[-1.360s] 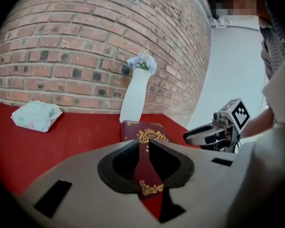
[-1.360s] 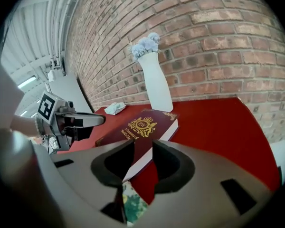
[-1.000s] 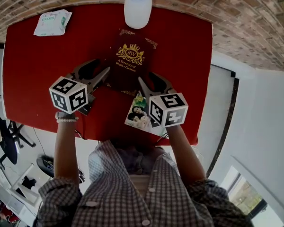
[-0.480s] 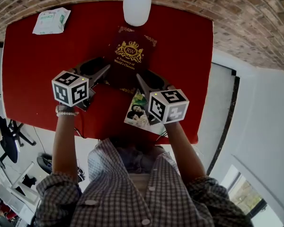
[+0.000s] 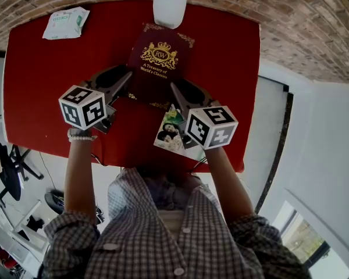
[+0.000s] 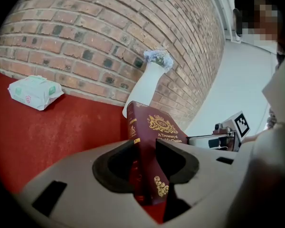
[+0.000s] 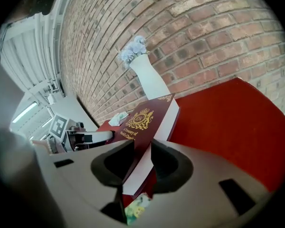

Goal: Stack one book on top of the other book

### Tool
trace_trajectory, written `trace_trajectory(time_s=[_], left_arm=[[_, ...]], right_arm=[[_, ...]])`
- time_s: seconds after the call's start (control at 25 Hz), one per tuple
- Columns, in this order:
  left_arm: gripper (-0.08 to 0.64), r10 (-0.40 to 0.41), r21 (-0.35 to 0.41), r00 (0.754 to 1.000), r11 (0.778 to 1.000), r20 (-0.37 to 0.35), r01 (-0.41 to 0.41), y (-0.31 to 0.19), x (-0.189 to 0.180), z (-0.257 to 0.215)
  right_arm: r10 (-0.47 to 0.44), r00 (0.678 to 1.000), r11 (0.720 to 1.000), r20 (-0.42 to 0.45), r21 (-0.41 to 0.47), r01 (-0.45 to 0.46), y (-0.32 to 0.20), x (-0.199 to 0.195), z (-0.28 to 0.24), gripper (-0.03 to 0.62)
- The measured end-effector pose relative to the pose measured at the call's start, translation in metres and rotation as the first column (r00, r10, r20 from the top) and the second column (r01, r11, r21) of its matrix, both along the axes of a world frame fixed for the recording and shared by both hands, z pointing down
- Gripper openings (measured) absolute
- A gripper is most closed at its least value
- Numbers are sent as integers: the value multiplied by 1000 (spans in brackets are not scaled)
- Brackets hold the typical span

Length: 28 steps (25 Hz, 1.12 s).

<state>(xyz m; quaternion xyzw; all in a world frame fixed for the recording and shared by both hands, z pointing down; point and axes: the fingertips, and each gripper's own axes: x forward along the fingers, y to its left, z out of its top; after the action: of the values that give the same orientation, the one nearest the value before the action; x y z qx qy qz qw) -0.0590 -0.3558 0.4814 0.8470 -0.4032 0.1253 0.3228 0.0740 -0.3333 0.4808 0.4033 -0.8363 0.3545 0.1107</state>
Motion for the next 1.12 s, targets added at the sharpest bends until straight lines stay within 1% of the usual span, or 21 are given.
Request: trace_trajectory(time_s=[0.2,0.36,0.64,0.84,1.04,1.12], left_arm=[[144,29,19,999,999,14,-29,16,10,-14],[144,53,19,999,998,4,-53,33,24,-19],[142,78,4,996,997,-53,-78,74,44,-29],[122,147,-29,988,989,-40,-148,113,63,-26],[113,165,-80,982,982,-91,-173,149,78,-19],[72,196,-93,977,975,-88,-204,164,84,-16]], right_arm=[[3,998,999,-55,37,-1,14,10,-14,114],[17,997,999,-74,44,-14,29,23,-22,114],[12,994,999,-107,53,-7,59,45,-33,109],[-2,991,998,-130,55,9,79,63,-37,92],[-51,985,996,-166,61,62,93,75,-39,89],[-93,979,991,-183,82,109,98,78,-41,87]])
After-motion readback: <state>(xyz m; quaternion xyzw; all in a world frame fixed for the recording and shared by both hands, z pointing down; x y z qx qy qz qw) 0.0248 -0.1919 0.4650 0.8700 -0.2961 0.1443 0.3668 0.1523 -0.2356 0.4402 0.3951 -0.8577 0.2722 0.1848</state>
